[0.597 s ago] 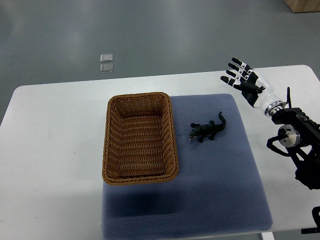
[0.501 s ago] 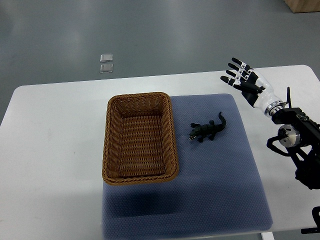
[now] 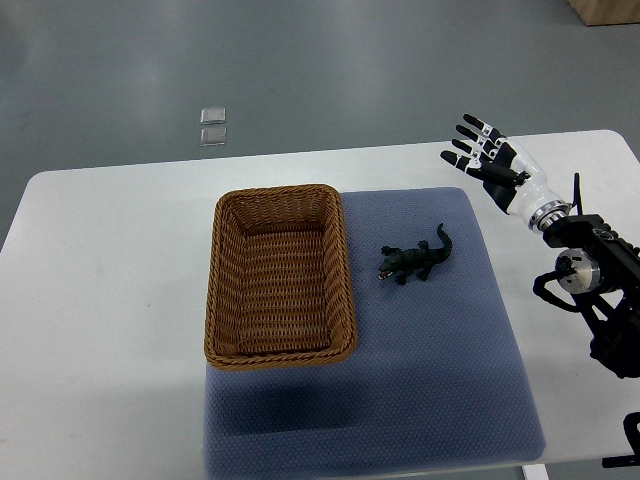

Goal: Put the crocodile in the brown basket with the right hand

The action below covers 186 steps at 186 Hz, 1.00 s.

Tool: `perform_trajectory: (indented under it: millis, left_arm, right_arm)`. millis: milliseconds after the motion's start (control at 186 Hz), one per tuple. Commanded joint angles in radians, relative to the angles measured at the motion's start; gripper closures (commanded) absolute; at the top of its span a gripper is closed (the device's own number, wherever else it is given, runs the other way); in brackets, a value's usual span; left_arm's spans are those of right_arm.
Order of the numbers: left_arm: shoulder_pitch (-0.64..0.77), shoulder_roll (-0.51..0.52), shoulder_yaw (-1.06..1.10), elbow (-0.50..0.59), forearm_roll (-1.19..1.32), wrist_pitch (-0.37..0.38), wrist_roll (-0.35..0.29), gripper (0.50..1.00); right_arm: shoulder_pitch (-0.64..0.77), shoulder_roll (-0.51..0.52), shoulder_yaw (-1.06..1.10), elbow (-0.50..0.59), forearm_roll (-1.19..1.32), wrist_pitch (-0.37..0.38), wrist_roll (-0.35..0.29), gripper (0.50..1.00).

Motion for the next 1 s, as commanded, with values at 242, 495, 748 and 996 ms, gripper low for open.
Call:
perform_trajectory:
  millis: [242, 495, 748, 996]
  left_arm:
    - [0.0, 0.0, -0.001, 0.0, 0.0, 0.0, 0.0, 0.5]
    - [0.0, 0.0, -0.002, -0.002, 0.0, 0.0, 0.0, 0.5]
    - [0.0, 0.0, -0.002, 0.0, 0.0, 0.0, 0.0, 0.5]
    - [-0.001, 0.0, -0.002, 0.0, 0.0, 0.0, 0.0, 0.5]
  right_arm:
    - [0.015, 0.008, 0.004, 0.004, 0.0, 0.014, 0.0, 0.574]
    - [0.015, -0.001, 0.004, 0.004, 0.0, 0.014, 0.0, 0.574]
    - [0.017, -0.015, 0.001, 0.004, -0.001, 0.018, 0.002, 0.572]
    - [0.02, -0.015, -0.004, 0.006, -0.006, 0.02, 0.0, 0.572]
